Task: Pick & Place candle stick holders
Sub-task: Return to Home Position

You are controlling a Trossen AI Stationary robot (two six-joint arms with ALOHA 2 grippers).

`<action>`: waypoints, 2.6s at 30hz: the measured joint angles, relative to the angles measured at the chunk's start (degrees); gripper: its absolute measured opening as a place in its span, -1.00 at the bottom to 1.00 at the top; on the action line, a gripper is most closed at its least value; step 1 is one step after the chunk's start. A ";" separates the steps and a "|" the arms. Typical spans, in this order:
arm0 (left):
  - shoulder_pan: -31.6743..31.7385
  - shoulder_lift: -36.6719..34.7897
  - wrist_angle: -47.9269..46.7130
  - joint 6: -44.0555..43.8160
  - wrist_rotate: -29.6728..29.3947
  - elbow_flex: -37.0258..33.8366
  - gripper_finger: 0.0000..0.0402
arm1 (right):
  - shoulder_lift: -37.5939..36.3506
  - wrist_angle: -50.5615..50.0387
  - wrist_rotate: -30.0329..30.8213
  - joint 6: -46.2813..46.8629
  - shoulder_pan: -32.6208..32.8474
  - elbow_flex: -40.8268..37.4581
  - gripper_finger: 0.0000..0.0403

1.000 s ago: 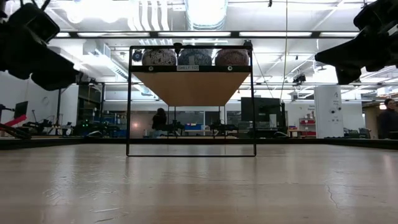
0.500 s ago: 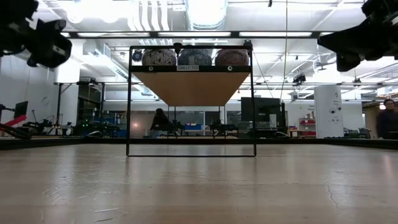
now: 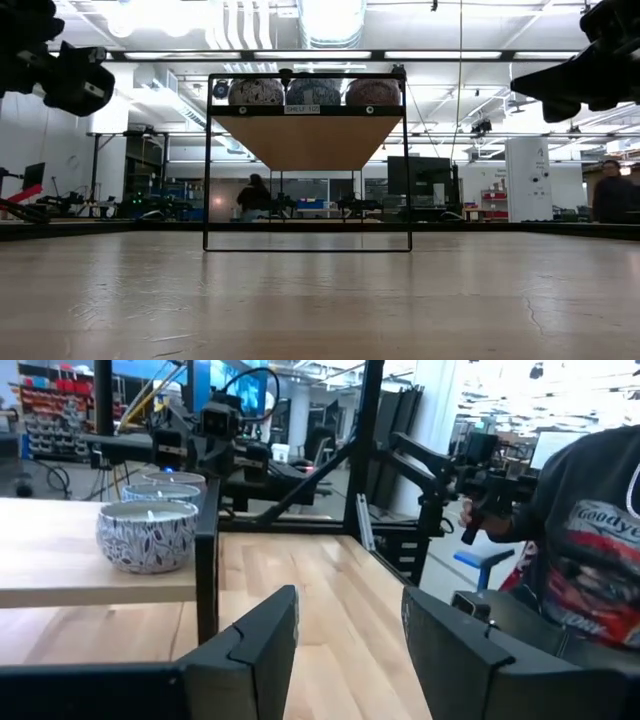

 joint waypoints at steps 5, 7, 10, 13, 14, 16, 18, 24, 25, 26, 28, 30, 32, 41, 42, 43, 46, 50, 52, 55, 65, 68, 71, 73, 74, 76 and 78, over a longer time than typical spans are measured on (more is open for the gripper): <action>0.02 0.11 -0.02 0.53 -0.09 -0.24 -0.11 | -0.01 0.09 0.02 -3.63 0.00 0.00 -0.96; 0.02 0.17 -0.08 0.53 -0.09 -0.24 -0.11 | -0.02 0.10 0.02 -3.75 0.00 0.00 -0.96; 0.02 0.17 -0.10 0.53 -0.09 -0.24 -0.11 | 0.08 0.11 0.02 -3.52 0.00 0.00 -0.96; 0.02 0.17 -0.12 0.53 -0.09 -0.24 -0.11 | 0.14 0.11 0.02 -3.50 0.00 0.00 -0.96; 0.02 0.17 -0.12 0.53 -0.07 -0.24 -0.11 | 0.14 0.11 0.02 -3.50 0.00 0.00 -0.96; 0.02 0.17 -0.15 0.54 -0.09 -0.26 -0.11 | 0.14 0.11 0.02 -3.54 0.00 0.00 -0.96; 0.02 0.17 -0.17 0.55 -0.09 -0.26 -0.11 | 0.14 0.11 0.02 -3.48 0.00 0.00 -0.96; 0.02 0.20 -0.19 0.55 -0.08 -0.26 -0.11 | 0.14 0.11 0.02 -3.50 0.00 0.00 -0.96; 0.02 0.20 -0.19 0.55 -0.09 -0.26 -0.11 | 0.14 0.11 0.02 -3.54 0.00 0.00 -0.96; 0.02 0.20 -0.19 0.55 -0.09 -0.26 -0.11 | 0.14 0.11 0.02 -3.58 0.00 0.00 -0.96; 0.02 0.20 -0.19 0.55 -0.09 -0.26 -0.11 | 0.14 0.11 0.02 -3.74 0.00 0.00 -0.96; 0.02 0.20 -0.21 0.55 -0.07 -0.26 -0.11 | 0.14 0.11 0.02 -3.63 0.00 0.00 -0.96; 0.02 0.20 -0.21 0.55 -0.08 -0.26 -0.11 | 0.14 0.11 0.00 -3.50 0.00 0.00 -0.96; 0.02 0.20 -0.23 0.55 -0.08 -0.28 -0.11 | 0.14 0.11 0.00 -3.76 0.00 0.00 -0.96; 0.02 0.20 -0.23 0.55 -0.07 -0.28 -0.11 | 0.14 0.11 0.00 -3.73 0.00 0.00 -0.96; 0.02 0.20 -0.23 0.56 -0.08 -0.28 -0.11 | 0.14 0.11 0.00 -3.68 0.00 0.00 -0.96; 0.02 0.20 -0.23 0.57 -0.07 -0.28 -0.11 | 0.14 0.11 0.00 -3.53 0.00 0.00 -0.96; 0.02 0.20 -0.25 0.57 -0.07 -0.28 -0.11 | 0.14 0.11 0.00 -3.49 0.00 0.00 -0.96; 0.02 0.20 -0.25 0.57 -0.07 -0.28 -0.11 | 0.14 0.11 0.00 -3.54 0.00 0.00 -0.96; 0.02 0.20 -0.25 0.57 -0.07 -0.28 -0.11 | 0.14 0.11 0.00 -3.48 0.00 0.00 -0.96; 0.02 0.20 -0.28 0.57 -0.07 -0.28 -0.11 | 0.14 0.11 0.00 -3.52 0.00 0.00 -0.96; 0.02 0.20 -0.28 0.57 -0.07 -0.31 -0.11 | 0.14 0.11 0.00 -3.51 0.00 0.00 -0.96; 0.02 0.21 -0.28 0.57 -0.07 -0.31 -0.11 | 0.14 0.11 0.00 -3.45 0.00 0.00 -0.96; 0.02 0.22 -0.28 0.57 -0.07 -0.31 -0.11 | 0.14 0.11 0.00 -3.52 0.00 0.00 -0.96; 0.02 0.22 -0.28 0.57 -0.07 -0.31 -0.11 | 0.14 0.11 0.00 -3.50 0.00 0.00 -0.96; 0.02 0.21 -0.28 0.57 -0.07 -0.31 -0.11 | 0.14 0.11 0.00 -3.37 0.00 0.00 -0.96; 0.02 0.21 -0.28 0.57 -0.07 -0.31 -0.11 | 0.14 0.11 0.00 -3.48 0.00 0.00 -0.96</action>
